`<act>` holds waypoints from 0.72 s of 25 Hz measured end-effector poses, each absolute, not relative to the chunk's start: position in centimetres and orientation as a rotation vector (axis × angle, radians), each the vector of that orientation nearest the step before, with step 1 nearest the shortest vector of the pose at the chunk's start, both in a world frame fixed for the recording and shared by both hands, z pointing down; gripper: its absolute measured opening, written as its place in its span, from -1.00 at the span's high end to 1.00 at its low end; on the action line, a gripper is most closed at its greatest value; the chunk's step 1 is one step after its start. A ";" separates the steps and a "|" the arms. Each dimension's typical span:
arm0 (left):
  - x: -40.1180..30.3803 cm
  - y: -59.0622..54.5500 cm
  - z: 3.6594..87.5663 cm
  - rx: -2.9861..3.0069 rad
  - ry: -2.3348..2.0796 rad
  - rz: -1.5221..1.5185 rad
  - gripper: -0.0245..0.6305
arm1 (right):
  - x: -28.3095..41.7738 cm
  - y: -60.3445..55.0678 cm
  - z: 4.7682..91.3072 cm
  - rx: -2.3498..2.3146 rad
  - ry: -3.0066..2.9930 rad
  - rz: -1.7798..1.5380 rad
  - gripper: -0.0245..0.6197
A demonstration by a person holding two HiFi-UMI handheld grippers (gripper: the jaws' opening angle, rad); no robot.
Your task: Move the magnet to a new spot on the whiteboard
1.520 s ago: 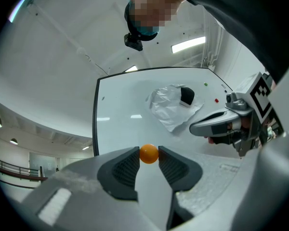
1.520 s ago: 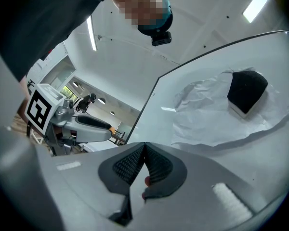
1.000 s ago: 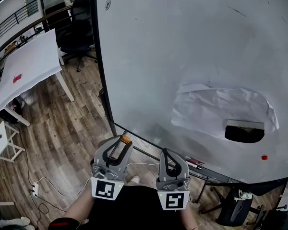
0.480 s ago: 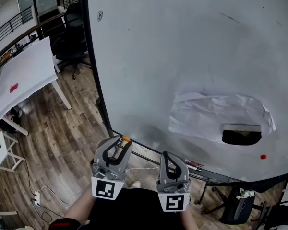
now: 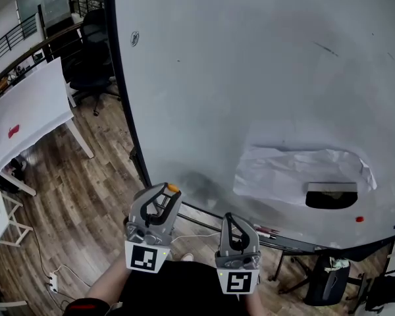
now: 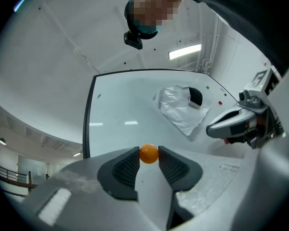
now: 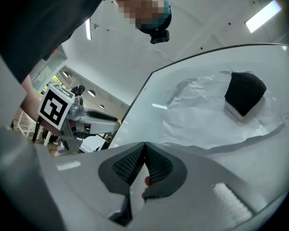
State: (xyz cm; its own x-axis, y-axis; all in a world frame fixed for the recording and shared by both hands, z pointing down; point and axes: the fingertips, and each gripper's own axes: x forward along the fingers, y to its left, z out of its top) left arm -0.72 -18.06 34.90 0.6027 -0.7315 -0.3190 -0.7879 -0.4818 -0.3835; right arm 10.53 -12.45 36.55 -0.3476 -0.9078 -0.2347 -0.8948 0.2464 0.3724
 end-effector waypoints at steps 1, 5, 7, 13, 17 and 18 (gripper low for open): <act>-0.7 -18.3 34.8 -2.341 1.197 0.154 0.53 | 10.5 -12.6 36.5 1.784 -2.447 -0.703 0.91; -0.5 -19.5 34.3 -2.351 1.168 0.166 0.53 | 10.7 -13.1 36.4 1.834 -2.416 -0.689 0.91; -0.4 -20.0 34.1 -2.355 1.158 0.169 0.53 | 10.7 -13.2 36.5 1.848 -2.401 -0.682 0.91; -0.2 -21.5 33.6 -2.365 1.124 0.182 0.53 | 10.8 -13.6 36.6 1.892 -2.358 -0.665 0.91; -0.1 -22.3 33.3 -2.377 1.112 0.186 0.53 | 10.6 -13.8 36.9 1.903 -2.331 -0.653 0.91; -0.1 -22.5 33.2 -2.377 1.109 0.187 0.53 | 10.4 -13.9 37.0 1.907 -2.327 -0.647 0.91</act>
State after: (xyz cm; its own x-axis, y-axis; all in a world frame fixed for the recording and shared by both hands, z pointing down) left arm -0.11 -22.47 33.24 0.6574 -0.6789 -0.3272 -0.7486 -0.5386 -0.3867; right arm 10.44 -13.85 36.98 -0.2307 -0.9496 -0.2123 -0.9228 0.1443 0.3572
